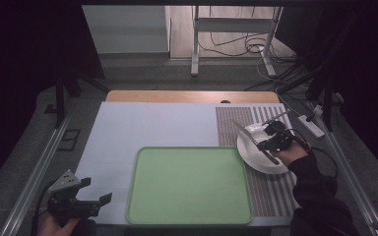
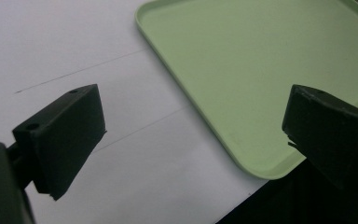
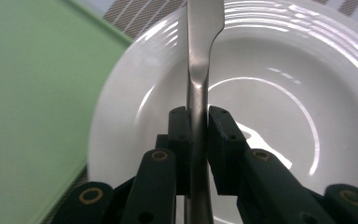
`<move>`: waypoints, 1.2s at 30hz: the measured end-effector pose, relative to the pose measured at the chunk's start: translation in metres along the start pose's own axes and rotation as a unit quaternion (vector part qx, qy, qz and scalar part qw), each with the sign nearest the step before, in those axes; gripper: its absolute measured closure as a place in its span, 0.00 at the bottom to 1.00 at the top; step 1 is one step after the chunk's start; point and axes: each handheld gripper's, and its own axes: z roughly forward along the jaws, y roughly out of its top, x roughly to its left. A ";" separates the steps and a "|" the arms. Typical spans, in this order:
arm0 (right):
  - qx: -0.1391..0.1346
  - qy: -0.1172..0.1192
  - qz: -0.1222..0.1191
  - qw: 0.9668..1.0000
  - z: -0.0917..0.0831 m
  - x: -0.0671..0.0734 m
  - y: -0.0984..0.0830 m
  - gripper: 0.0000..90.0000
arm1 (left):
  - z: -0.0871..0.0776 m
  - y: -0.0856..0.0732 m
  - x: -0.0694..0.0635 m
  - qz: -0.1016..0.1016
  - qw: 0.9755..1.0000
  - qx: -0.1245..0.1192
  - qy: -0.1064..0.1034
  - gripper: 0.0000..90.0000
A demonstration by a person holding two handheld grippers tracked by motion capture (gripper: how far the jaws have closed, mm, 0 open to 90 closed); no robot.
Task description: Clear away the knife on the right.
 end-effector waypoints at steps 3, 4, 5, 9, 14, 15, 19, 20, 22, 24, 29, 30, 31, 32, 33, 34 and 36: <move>-0.002 0.005 -0.008 1.000 -0.001 0.010 -0.004 0.89 | 0.000 0.000 0.000 0.000 1.000 0.000 0.000 0.06; -0.003 0.010 -0.012 1.000 -0.001 0.018 -0.006 0.89 | 0.000 0.000 0.000 0.001 1.000 0.001 0.001 0.06; -0.003 0.010 -0.012 1.000 -0.001 0.018 -0.006 0.89 | 0.000 0.000 0.000 0.001 1.000 0.001 0.001 0.06; -0.003 0.018 -0.027 0.999 -0.002 0.035 -0.011 0.89 | 0.000 0.000 0.000 0.001 1.000 0.001 0.001 0.06; -0.001 0.025 -0.038 0.999 -0.002 0.049 -0.014 0.89 | 0.000 0.000 0.000 0.001 1.000 0.002 0.001 0.06; 0.000 0.027 -0.041 0.999 -0.003 0.052 -0.015 0.89 | 0.000 0.000 0.000 0.001 1.000 0.001 0.001 0.06; 0.001 0.032 -0.051 0.998 -0.003 0.064 -0.018 0.89 | 0.000 0.000 0.000 0.001 1.000 0.002 0.001 0.06; 0.001 0.033 -0.052 0.998 -0.003 0.066 -0.019 0.89 | 0.000 0.000 0.000 0.002 1.000 0.002 0.001 0.06; 0.001 0.034 -0.054 0.998 -0.003 0.071 -0.021 0.89 | 0.000 0.000 0.000 0.002 1.000 0.002 0.001 0.06; 0.004 0.038 -0.059 0.998 -0.002 0.076 -0.022 0.89 | 0.000 0.000 0.000 0.001 1.000 0.001 0.001 0.06; 0.006 0.044 -0.072 0.996 -0.001 0.091 -0.025 0.89 | 0.000 0.000 0.000 0.001 1.000 0.001 0.001 0.06; 0.007 0.046 -0.076 0.996 -0.001 0.095 -0.026 0.89 | 0.000 0.000 0.000 0.001 1.000 0.001 0.001 0.06; 0.008 0.047 -0.079 0.996 0.000 0.098 -0.026 0.89 | 0.000 0.000 0.000 0.001 1.000 0.001 0.001 0.06; 0.009 0.049 -0.081 0.995 0.000 0.101 -0.026 0.89 | 0.000 0.000 0.000 0.001 1.000 0.001 0.001 0.06; 0.011 0.051 -0.084 0.995 0.001 0.104 -0.027 0.89 | 0.000 0.000 0.000 0.001 1.000 0.002 0.001 0.06; 0.014 0.053 -0.086 0.995 0.002 0.108 -0.027 0.89 | 0.000 0.000 0.000 0.001 1.000 0.002 0.001 0.06; 0.015 0.055 -0.094 0.994 0.005 0.118 -0.029 0.89 | 0.001 0.001 0.000 0.001 1.000 0.002 0.001 0.06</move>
